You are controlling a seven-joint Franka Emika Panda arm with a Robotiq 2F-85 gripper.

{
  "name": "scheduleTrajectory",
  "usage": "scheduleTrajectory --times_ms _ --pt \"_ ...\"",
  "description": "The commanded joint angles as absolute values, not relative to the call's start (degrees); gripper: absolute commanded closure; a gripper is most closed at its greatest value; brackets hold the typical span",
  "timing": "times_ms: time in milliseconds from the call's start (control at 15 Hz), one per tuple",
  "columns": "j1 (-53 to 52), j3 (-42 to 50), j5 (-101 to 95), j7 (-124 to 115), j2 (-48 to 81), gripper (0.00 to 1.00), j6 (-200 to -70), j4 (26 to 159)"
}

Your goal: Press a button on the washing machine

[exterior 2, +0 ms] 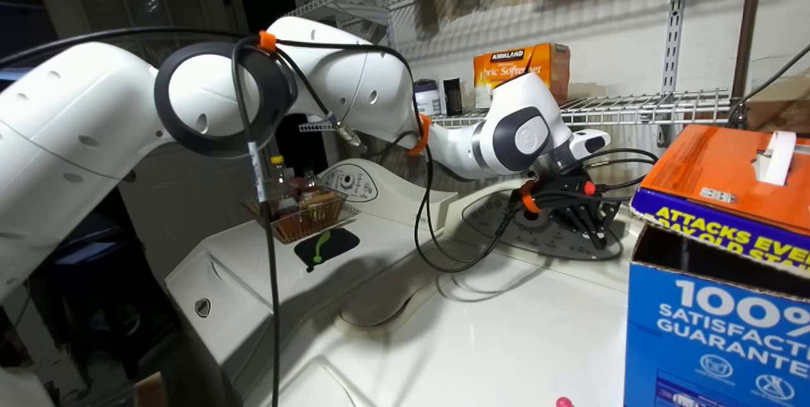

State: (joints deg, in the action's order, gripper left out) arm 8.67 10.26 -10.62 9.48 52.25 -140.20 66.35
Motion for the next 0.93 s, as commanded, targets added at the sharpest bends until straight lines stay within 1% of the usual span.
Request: scheduleTrajectory --times_ms 0,533,800,867 --pt "6.8 11.4 -12.4 5.8 56.6 1.0 -137.4 59.8" --pt "4.8 11.4 -13.2 6.6 51.7 1.0 -126.2 62.4" --pt "4.6 9.7 -12.5 8.8 48.1 1.0 -118.9 64.7" --pt "5.4 8.0 -11.1 10.6 46.5 0.74 -118.6 66.0"
